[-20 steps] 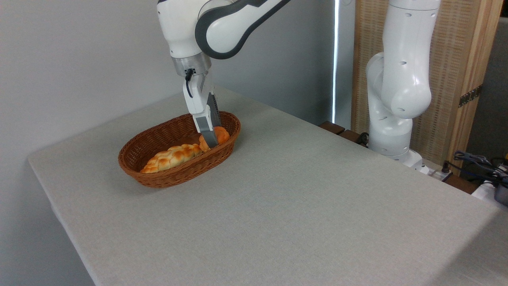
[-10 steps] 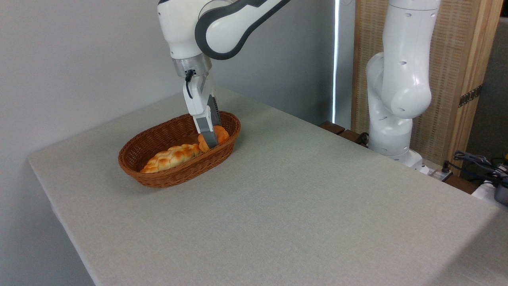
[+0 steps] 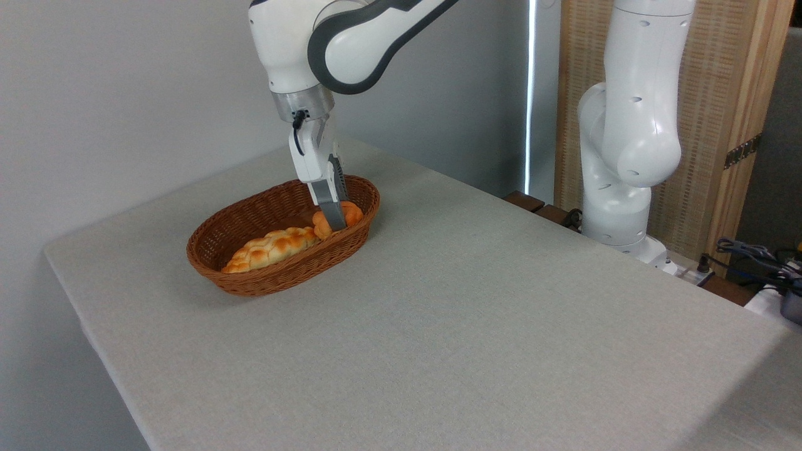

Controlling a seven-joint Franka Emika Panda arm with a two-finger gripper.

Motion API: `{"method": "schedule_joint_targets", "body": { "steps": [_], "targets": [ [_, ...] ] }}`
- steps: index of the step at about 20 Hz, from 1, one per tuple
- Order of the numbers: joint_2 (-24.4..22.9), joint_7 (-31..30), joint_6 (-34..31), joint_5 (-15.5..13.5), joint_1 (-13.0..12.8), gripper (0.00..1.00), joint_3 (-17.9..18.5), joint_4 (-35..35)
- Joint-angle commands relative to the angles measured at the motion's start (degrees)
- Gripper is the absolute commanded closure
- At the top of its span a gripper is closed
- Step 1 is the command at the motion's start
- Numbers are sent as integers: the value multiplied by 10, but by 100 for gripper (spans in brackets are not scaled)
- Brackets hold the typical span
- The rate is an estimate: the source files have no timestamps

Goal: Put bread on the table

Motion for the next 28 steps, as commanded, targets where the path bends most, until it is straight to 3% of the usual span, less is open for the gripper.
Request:
{"method": "schedule_joint_targets", "body": {
  "steps": [1, 6, 9, 18, 25, 28],
  "targets": [
    [-12, -6, 11, 4, -1, 50, 18, -1],
    [-13, -57, 14, -4, -1, 50, 37, 38],
    [-12, -91, 17, -44, -1, 52, 53, 60],
    [-4, -134, 37, -45, 0, 53, 94, 114],
    [0, -125, 29, -32, 0, 53, 191, 137],
    [18, -123, 29, 22, 0, 53, 204, 137]
  ]
}}
